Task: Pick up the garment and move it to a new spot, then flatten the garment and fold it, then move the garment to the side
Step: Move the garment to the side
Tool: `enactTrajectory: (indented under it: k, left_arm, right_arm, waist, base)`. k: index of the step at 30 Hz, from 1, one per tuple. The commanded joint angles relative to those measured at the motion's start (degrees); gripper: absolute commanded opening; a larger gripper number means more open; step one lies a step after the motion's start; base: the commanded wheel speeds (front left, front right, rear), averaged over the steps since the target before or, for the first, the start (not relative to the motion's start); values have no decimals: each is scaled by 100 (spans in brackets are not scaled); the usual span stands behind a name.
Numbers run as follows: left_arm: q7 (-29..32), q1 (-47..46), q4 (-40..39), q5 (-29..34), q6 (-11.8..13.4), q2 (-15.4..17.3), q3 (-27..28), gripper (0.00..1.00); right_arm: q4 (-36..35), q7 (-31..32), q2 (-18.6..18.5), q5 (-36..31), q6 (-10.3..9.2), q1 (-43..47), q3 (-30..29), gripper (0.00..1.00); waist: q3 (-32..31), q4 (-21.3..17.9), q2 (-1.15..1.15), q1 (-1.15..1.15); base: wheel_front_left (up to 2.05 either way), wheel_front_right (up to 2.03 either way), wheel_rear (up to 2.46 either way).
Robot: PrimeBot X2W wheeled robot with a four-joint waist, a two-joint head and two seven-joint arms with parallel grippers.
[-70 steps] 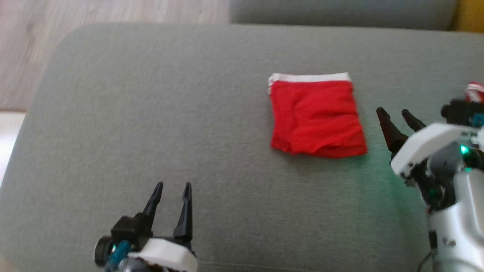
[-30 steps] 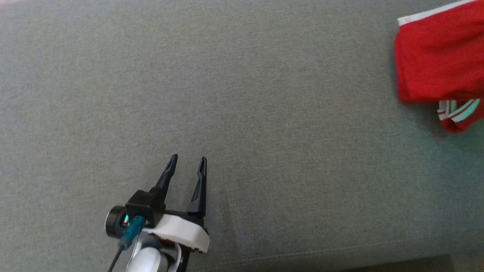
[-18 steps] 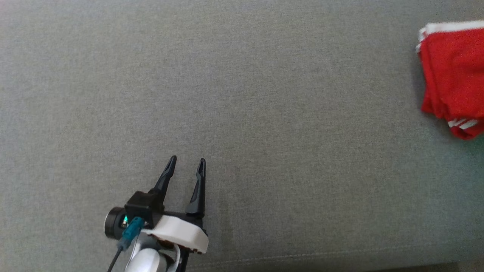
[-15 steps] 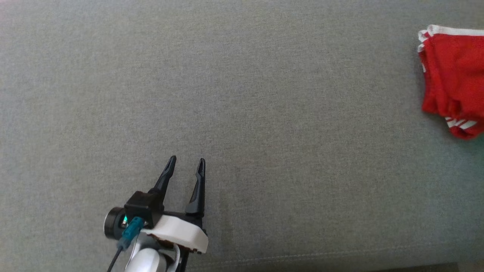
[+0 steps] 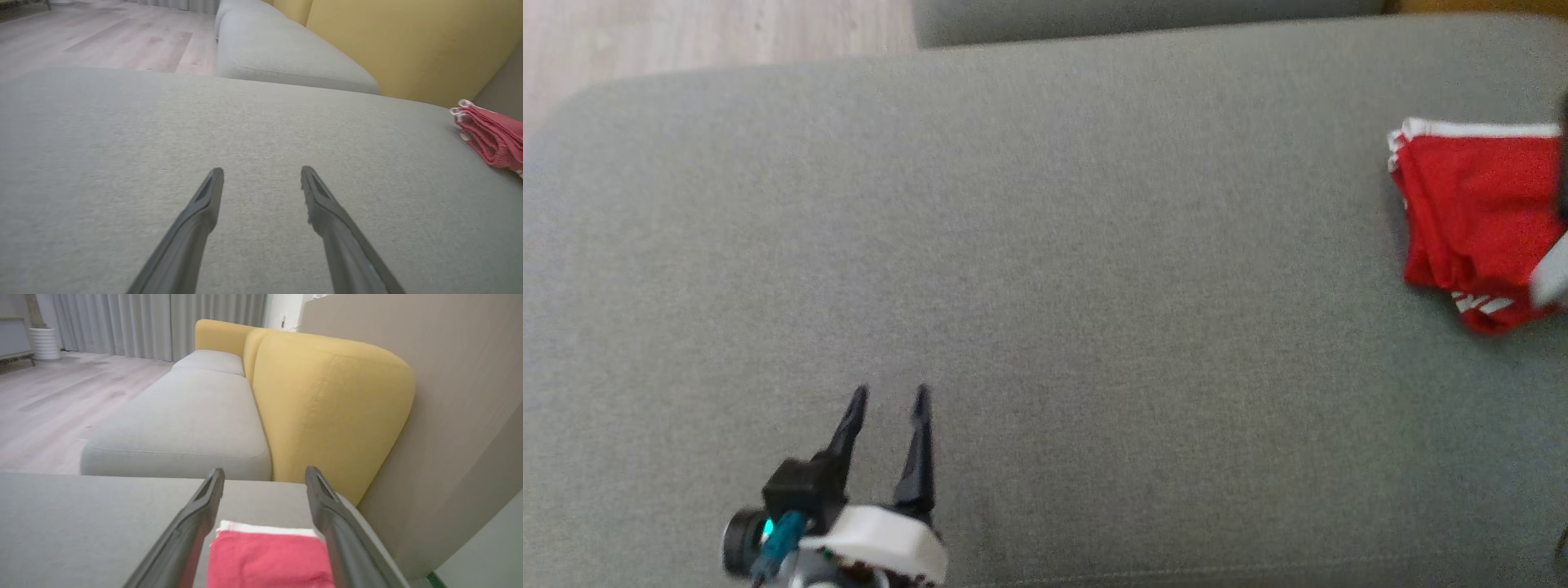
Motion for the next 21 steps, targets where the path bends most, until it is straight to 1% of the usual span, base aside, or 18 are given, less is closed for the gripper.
enactTrajectory:
  k: [1, 3, 5, 7, 9, 10, 15, 17, 21]
  left_arm:
    - [-71, 16, -155, -9, 51, -12, 252, 100]
    - [-71, 138, -174, 6, 85, 6, 355, 100]
    - [-71, 250, -222, -13, 63, 16, 447, 100]
    - [-71, 365, -240, -10, 37, 43, 532, 100]
    - [-71, 469, -235, 18, 13, 62, 590, 100]
    - [-71, 469, -235, 18, 13, 62, 590, 100]
    - [-71, 578, -193, 126, -138, 83, 645, 100]
    - [-71, 596, -204, 189, -181, 80, 655, 100]
    - [-71, 598, -254, 267, -249, 60, 679, 100]
  right_arm:
    - [-429, -135, 70, -9, 39, 194, 87, 100]
    - [-758, -324, 360, -47, 39, 686, 133, 100]
    - [-978, -523, 645, -81, 39, 1129, 184, 100]
    - [-1076, -743, 961, -121, 39, 1548, 279, 100]
    - [-1090, -1026, 1169, -254, 39, 1923, 325, 100]
    - [-1090, -1026, 1169, -254, 39, 1923, 325, 100]
    - [-766, -1909, 1416, -609, 39, 2611, 441, 100]
    - [-564, -2233, 1445, -589, 39, 2760, 439, 100]
    - [-8, -2670, 1451, -307, 39, 2974, 513, 100]
  waist:
    - [-272, 100, 0, 0]
    - [-426, 148, 0, 0]
    - [-550, 203, 0, 0]
    - [-708, 250, 0, 0]
    - [-827, 306, 0, 0]
    - [-827, 306, 0, 0]
    - [-966, 427, 0, 0]
    - [-966, 450, 0, 0]
    - [-980, 479, 0, 0]
  base:
    - [0, 0, 0]
    - [0, 0, 0]
    - [0, 0, 0]
    - [0, 0, 0]
    - [0, 0, 0]
    - [0, 0, 0]
    - [0, 0, 0]
    - [0, 0, 0]
    - [0, 0, 0]
